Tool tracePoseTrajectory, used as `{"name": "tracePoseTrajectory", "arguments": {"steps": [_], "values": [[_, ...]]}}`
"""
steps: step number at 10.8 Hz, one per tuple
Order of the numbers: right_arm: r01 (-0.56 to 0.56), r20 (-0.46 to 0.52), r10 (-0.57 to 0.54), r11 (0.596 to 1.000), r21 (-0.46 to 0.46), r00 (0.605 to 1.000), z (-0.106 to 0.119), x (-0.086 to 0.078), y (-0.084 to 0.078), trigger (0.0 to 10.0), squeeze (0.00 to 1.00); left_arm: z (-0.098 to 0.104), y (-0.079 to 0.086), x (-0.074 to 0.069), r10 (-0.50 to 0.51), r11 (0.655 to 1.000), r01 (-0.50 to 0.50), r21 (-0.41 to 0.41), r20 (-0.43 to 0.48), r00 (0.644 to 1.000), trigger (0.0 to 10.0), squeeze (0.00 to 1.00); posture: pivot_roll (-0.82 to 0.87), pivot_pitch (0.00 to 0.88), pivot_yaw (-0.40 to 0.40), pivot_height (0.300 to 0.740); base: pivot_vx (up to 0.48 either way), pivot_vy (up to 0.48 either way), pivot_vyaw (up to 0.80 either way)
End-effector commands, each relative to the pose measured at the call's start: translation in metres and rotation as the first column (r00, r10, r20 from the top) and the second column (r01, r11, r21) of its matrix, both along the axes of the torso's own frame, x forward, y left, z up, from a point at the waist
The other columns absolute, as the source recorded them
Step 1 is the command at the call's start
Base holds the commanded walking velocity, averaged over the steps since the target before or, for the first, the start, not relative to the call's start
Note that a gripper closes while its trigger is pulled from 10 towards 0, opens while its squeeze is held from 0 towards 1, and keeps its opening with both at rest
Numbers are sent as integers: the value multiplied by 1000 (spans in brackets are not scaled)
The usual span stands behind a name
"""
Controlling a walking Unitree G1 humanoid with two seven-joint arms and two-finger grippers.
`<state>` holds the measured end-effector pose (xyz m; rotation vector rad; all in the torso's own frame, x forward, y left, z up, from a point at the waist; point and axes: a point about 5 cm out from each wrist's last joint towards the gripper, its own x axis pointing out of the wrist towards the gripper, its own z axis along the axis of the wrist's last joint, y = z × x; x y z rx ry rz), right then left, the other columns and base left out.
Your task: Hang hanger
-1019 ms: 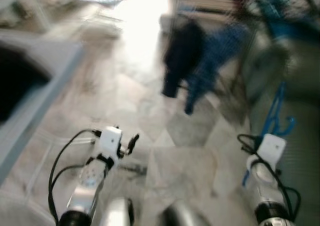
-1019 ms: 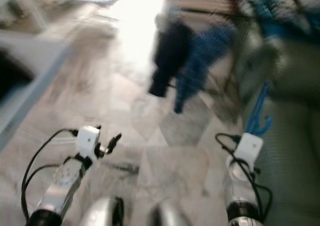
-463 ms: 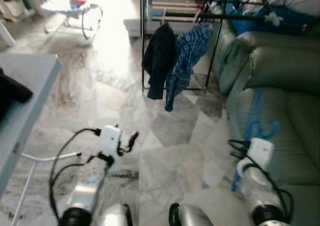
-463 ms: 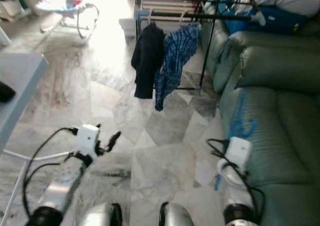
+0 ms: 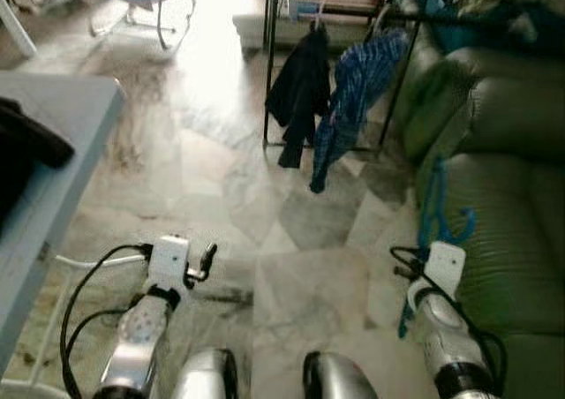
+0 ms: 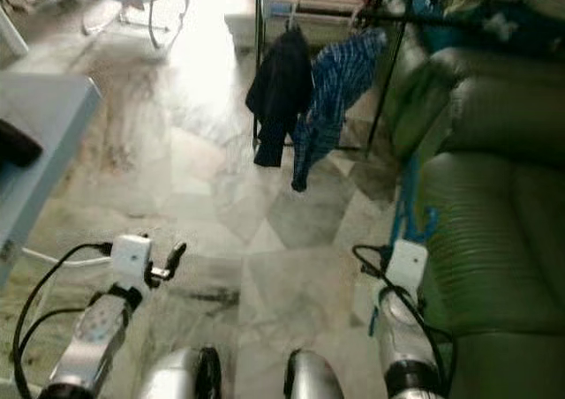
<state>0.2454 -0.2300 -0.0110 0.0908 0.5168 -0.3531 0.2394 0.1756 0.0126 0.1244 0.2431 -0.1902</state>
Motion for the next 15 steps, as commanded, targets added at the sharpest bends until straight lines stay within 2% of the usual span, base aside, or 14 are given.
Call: {"name": "tracePoseTrajectory", "arguments": {"steps": [1, 3, 5, 6, 10, 12, 15], "values": [[13, 9, -13, 1000, -28, 1000, 3, -2, -6, 10000, 0, 1, -2, -3, -2, 1000, 2, -15, 14, 1000, 10000, 0, -31, 132, -62, 740, 0, 0, 0], [36, 17, -35, 999, -37, 999, 6, 0, -13, 10000, 0, 6, -6, 1, -21, 999, 22, -34, 43, 999, 10000, 0, -38, 131, -62, 740, 341, 0, 0], [10, 25, -9, 999, -53, 1000, 11, 7, -13, 10000, 0, 10, -7, 8, -38, 999, 39, -28, 49, 998, 10000, 0, -41, 132, -60, 740, 480, 0, 0], [-21, 32, 24, 997, -78, 999, 13, 11, -12, 10000, 0, 11, -9, 8, -60, 998, 61, -21, 50, 997, 10000, 0, -42, 132, -60, 740, 480, 0, 0], [-24, 48, 27, 999, -48, 998, 14, 14, -6, 10000, 0, 11, -18, 7, -92, 995, 93, -25, 57, 994, 10000, 0, -37, 134, -54, 740, 480, 0, 0], [-126, 53, 126, 992, -5, 991, 15, 18, 2, 10000, 0, 11, -20, 6, -85, 996, 87, -24, 61, 995, 10000, 0, -39, 135, -50, 740, 480, 0, 0], [-153, 74, 155, 988, -28, 985, 16, 14, 3, 10000, 0, 11, -20, 6, -68, 998, 69, -14, 61, 996, 10000, 0, -38, 138, -53, 740, 480, 0, 0]]}}
